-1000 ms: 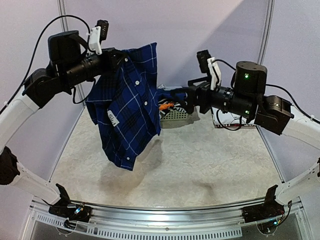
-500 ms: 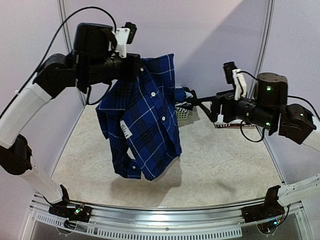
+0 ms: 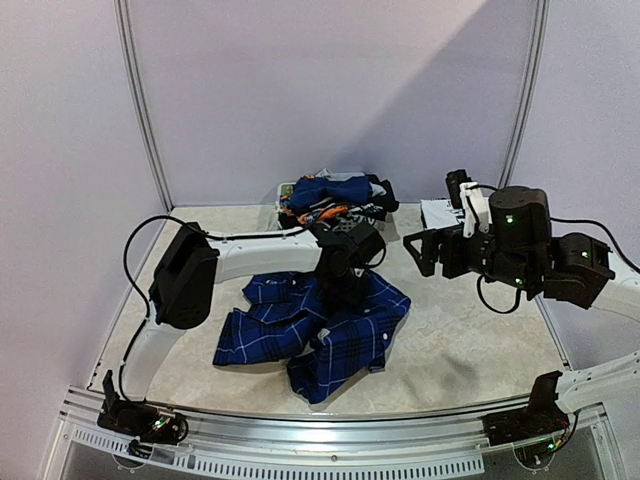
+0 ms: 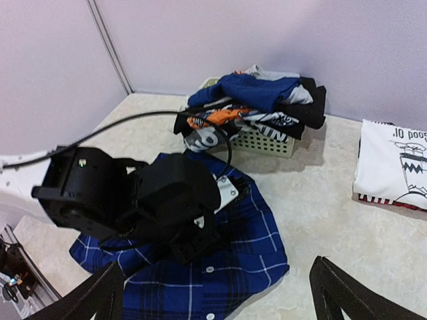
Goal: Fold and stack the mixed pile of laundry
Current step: Place the crumpled shirt at the center of the board, then move the bin to the corner of the board.
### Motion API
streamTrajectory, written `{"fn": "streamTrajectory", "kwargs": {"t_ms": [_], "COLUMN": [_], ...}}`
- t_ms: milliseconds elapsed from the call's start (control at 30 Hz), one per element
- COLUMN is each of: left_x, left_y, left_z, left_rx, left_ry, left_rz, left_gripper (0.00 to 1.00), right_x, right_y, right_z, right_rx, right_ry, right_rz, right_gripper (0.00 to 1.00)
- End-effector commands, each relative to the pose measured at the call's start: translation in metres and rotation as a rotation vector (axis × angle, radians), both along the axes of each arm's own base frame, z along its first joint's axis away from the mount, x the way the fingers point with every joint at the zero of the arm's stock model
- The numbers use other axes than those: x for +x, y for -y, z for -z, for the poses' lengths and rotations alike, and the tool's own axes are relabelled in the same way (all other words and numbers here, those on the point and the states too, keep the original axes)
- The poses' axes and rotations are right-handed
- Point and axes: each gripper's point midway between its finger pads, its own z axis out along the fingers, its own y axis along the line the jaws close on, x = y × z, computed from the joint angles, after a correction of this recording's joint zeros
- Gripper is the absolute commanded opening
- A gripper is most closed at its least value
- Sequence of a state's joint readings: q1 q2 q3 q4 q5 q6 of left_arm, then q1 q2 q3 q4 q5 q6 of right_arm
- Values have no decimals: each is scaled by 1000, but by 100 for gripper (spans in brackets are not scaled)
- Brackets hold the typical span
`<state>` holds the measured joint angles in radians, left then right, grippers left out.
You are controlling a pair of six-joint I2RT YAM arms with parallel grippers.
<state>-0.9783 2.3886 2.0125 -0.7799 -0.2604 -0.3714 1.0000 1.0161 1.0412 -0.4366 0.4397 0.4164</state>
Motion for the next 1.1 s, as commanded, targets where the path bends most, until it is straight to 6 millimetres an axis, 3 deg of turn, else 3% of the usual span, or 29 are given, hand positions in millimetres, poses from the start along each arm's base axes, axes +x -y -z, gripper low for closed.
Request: {"fn": "streamTrajectory", "kwargs": {"t_ms": [0,133,200,333,433,567,700,867,1000,1067], "left_x": [11,13,13,5,-2,-1,28,81,134,157], "left_y": [10,-1,-12,-45,-75,-122,-166,-183,-194,-199], "left_z": [-51,-69,-91,-117,-138,-145,-136,-122,-117,-101], "left_rx": [-152,-216,-258,-288,-309,-311,-294,-278,-268,-245], "left_ry": [18,43,77,121,177,218,227,213,215,192], "left_rz": [-3,-9,-20,-45,-82,-154,-252,-260,-301,-314], "left_gripper": [10,50,66,87,99,99,91,81,73,70], "right_x": [-10,-28,-39,-57,-57,-38,-24,-16,-16,-15], "right_y": [-22,-56,-69,-85,-83,-69,-63,-56,-50,-46], "right_z": [34,66,78,92,101,109,121,137,144,147], "right_rx": [-28,-28,-22,-72,-119,-101,-87,-108,-120,-124], "right_ry": [-101,-224,-261,-252,-240,-233,-279,-315,-328,-331], "right_rz": [-112,-281,-347,-398,-363,-207,-133,-91,-81,-72], "right_gripper": [97,94,94,93,93,96,97,97,97,98]}}
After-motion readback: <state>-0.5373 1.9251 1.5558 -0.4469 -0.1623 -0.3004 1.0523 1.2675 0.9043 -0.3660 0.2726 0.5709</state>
